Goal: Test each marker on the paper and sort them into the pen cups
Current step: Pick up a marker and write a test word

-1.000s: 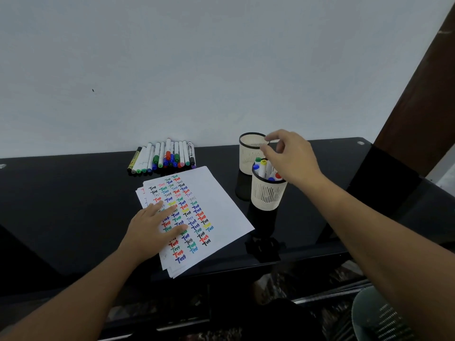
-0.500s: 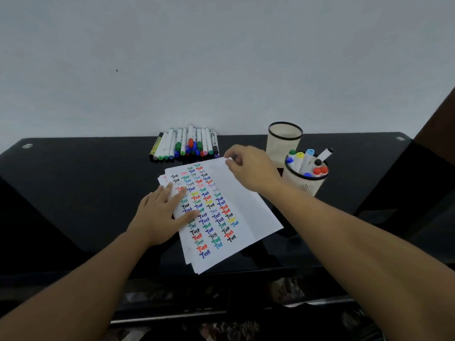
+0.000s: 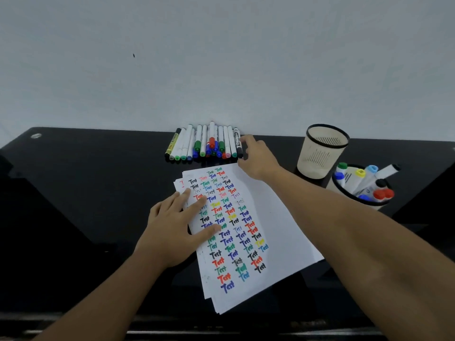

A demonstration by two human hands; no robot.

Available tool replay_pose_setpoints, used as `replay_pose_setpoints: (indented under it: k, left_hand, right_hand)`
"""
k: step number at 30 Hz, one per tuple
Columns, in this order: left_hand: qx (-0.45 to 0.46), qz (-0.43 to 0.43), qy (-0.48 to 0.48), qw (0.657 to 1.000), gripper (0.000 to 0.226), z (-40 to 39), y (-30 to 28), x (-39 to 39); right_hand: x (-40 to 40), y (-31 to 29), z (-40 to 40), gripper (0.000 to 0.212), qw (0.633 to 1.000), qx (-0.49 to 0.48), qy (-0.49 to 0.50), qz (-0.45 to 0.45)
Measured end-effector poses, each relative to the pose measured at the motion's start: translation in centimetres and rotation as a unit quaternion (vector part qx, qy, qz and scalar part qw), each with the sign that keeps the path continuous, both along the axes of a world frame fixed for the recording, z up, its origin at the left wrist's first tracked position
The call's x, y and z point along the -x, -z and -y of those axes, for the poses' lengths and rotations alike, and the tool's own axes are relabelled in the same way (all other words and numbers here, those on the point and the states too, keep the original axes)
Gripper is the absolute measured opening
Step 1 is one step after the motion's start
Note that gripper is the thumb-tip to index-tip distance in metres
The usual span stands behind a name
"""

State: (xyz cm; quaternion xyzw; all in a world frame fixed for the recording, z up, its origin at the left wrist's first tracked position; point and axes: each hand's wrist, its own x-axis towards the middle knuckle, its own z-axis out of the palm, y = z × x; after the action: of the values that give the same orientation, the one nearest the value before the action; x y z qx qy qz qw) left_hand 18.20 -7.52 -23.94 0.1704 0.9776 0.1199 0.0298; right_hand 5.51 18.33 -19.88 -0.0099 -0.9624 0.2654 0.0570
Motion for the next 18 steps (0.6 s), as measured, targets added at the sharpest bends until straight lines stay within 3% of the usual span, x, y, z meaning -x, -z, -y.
replay_pose_setpoints:
  k: [2,6,12,18]
  left_hand:
    - [-0.002,-0.002,0.000,1.000,0.093,0.0,0.1,0.0]
    - [-0.002,-0.005,0.000,1.000,0.090,0.0,0.2,0.0]
    - [-0.008,-0.009,0.000,1.000,0.086,-0.1,0.1,-0.2]
    - [-0.009,-0.002,-0.001,1.000,0.084,-0.1,0.0,-0.2]
  right_hand:
    - [0.6,0.6,-0.2,0.066,1.000,-0.016,-0.010,0.005]
    - [0.9,1.5,-0.5,0.047,0.999,-0.033,-0.026,-0.023]
    - [0.5,2.0,-0.6,0.035,0.997,-0.010,0.005,-0.075]
    - [-0.9,1.2,-0.4,0.024,0.968,0.038,0.042,-0.243]
